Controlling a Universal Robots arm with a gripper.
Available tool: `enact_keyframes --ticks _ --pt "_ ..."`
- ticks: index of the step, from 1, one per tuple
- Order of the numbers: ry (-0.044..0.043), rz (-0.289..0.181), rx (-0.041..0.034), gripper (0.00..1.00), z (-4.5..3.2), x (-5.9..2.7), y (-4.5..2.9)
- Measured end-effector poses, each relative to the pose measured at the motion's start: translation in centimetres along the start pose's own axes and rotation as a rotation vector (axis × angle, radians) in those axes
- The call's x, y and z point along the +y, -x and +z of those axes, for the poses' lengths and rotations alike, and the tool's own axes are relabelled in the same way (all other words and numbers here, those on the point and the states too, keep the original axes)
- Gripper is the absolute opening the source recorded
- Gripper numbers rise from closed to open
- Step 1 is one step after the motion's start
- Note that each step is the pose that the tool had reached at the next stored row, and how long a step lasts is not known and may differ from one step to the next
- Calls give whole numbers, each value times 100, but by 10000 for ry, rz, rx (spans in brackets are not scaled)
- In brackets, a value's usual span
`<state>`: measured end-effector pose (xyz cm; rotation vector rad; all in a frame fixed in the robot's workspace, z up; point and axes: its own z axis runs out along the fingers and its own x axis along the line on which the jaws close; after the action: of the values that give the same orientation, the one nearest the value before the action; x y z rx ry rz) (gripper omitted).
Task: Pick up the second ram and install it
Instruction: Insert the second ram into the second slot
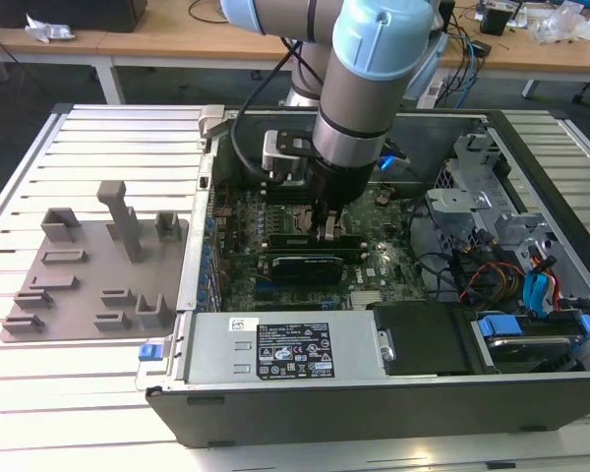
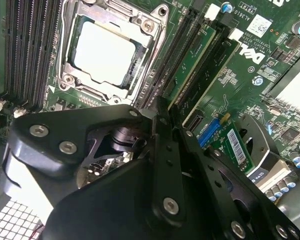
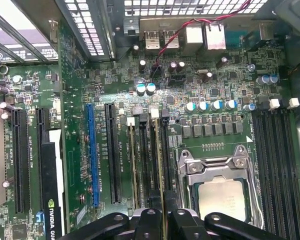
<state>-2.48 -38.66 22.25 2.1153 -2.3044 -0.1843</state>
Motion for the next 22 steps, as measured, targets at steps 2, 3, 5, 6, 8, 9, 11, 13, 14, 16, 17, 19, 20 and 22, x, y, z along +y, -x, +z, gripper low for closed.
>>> enact_keyframes --ticks 2,3,5,6,8,9,11,13,14,16,17,19,20,22 --pt "-3 -2 -5 14 2 -10 2" --pt "-2 2 -5 14 0 -18 2" --pt "-2 -1 -4 14 0 -21 2" --pt "-2 0 -5 14 0 -21 -1" --pt "-2 0 -4 14 0 -21 -3" --pt "-2 0 -4 14 1 -21 -4" --pt "-1 0 -3 14 19 -23 -5" --pt "-1 -2 -3 14 31 -24 -3" --pt "-1 -1 -10 14 37 -24 -1" --pt "-13 -5 -39 14 42 -26 1" --pt "-2 -5 -42 15 42 -25 1" --pt "1 -4 -41 22 16 -22 1" --pt "-2 -4 -41 22 -76 -13 12" --pt "-4 -4 -32 22 -231 5 64"
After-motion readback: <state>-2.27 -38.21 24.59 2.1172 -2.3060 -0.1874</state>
